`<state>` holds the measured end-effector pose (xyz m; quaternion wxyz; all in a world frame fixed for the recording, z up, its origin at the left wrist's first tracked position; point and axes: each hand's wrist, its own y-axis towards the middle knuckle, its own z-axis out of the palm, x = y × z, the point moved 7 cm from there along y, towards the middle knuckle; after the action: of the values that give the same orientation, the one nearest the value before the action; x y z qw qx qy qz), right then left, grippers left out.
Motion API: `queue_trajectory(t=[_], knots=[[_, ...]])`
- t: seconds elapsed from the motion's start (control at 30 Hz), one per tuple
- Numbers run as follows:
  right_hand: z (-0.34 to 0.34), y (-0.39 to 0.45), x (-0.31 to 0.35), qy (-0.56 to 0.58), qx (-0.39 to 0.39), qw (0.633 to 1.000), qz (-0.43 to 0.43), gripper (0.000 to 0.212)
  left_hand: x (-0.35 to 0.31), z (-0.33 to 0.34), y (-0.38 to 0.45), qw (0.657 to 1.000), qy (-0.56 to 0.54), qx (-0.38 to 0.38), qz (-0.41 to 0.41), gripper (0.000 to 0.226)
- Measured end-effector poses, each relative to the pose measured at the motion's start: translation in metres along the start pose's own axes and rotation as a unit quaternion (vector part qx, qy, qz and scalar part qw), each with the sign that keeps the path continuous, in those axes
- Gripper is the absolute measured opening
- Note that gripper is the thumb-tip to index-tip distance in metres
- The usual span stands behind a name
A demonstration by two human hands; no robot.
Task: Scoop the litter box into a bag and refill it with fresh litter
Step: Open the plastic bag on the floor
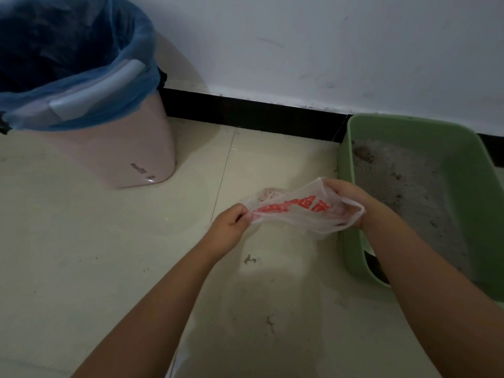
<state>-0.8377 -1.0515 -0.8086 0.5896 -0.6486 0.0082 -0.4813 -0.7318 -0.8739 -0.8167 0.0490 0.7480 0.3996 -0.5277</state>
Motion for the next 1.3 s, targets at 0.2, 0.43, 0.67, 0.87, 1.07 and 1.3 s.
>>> queue_trajectory(t=[0.2, 0.43, 0.67, 0.87, 1.07, 1.3], knots=[[-0.009, 0.003, 0.003, -0.034, -0.051, 0.998, -0.015, 0.03, 0.01, 0.017, -0.002, 0.998, 0.029, 0.055, -0.018, 0.013], [-0.004, -0.001, 0.003, -0.006, -0.067, 0.998, -0.01, 0.025, 0.001, 0.027, -0.008, 0.966, 0.25, 0.012, 0.07, 0.046], [-0.01, 0.005, 0.003, -0.061, -0.046, 0.997, -0.025, 0.039, 0.007, 0.007, 0.0, 0.981, 0.152, -0.117, 0.035, 0.023], [-0.005, 0.001, 0.014, -0.432, -0.036, 0.896, -0.096, 0.042, 0.014, -0.024, 0.003, 0.951, -0.154, -0.234, -0.13, 0.022], [0.021, -0.017, 0.02, -0.645, -0.075, 0.719, -0.248, 0.104, 0.003, -0.032, 0.005, 0.953, -0.169, -0.224, -0.119, 0.021], [0.026, -0.016, 0.014, -0.581, -0.052, 0.753, -0.304, 0.069, -0.009, -0.025, 0.0, 0.962, -0.161, -0.203, -0.086, 0.037]])
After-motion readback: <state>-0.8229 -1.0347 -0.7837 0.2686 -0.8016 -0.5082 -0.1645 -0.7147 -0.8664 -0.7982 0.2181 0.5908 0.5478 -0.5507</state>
